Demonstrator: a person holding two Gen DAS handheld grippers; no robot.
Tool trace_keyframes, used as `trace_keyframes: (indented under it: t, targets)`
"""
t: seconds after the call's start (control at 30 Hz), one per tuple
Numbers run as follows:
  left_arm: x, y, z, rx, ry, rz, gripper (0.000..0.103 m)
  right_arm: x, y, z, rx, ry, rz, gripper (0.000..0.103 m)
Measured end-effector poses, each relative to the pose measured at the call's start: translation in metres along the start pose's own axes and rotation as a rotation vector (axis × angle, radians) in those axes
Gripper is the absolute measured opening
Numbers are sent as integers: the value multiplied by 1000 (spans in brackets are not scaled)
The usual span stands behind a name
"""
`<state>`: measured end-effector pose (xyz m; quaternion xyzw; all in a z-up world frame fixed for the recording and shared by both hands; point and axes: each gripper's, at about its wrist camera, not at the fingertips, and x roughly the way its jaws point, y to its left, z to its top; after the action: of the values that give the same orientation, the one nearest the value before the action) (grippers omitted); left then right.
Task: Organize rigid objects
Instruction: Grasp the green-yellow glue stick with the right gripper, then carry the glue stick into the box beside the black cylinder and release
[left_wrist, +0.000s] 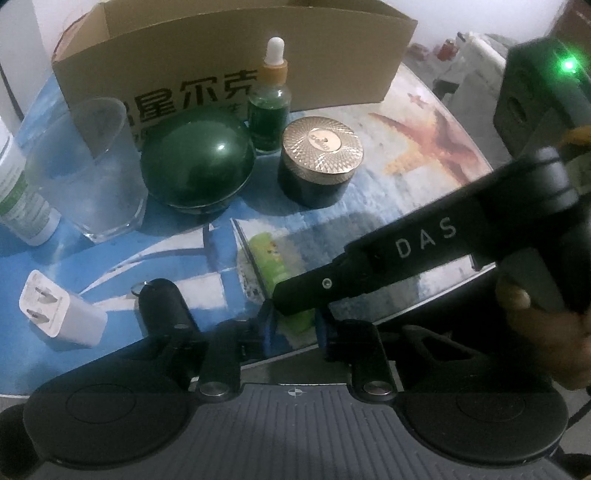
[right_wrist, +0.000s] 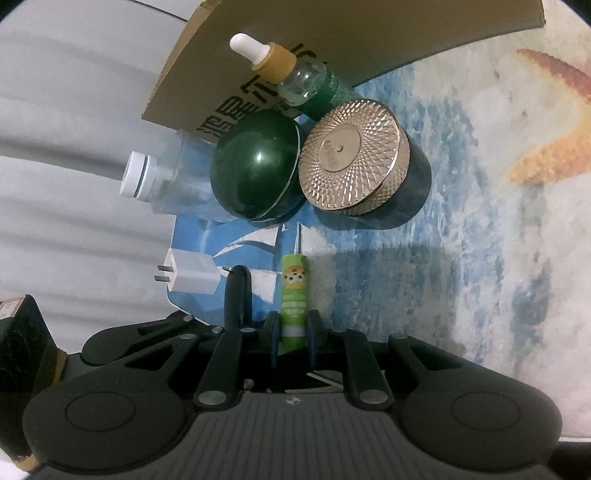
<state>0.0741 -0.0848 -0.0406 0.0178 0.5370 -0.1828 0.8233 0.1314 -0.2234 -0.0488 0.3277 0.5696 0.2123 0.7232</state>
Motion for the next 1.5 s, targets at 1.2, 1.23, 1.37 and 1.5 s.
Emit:
trace_keyframes:
  t: [1.2, 1.23, 1.37, 1.5]
  targets:
    - [-39, 77, 191, -46, -77, 128, 19, -29, 119, 186, -224, -120, -41, 17]
    - [-31, 83, 193, -54, -51, 130, 19, -19, 114, 198, -208, -93, -56, 17]
    - [-2, 99, 208, -94, 30, 142, 18, 15, 92, 223, -139, -8, -84, 17]
    - [9, 104, 218, -99, 49, 185, 17, 36, 83, 242, -117, 18, -112, 16]
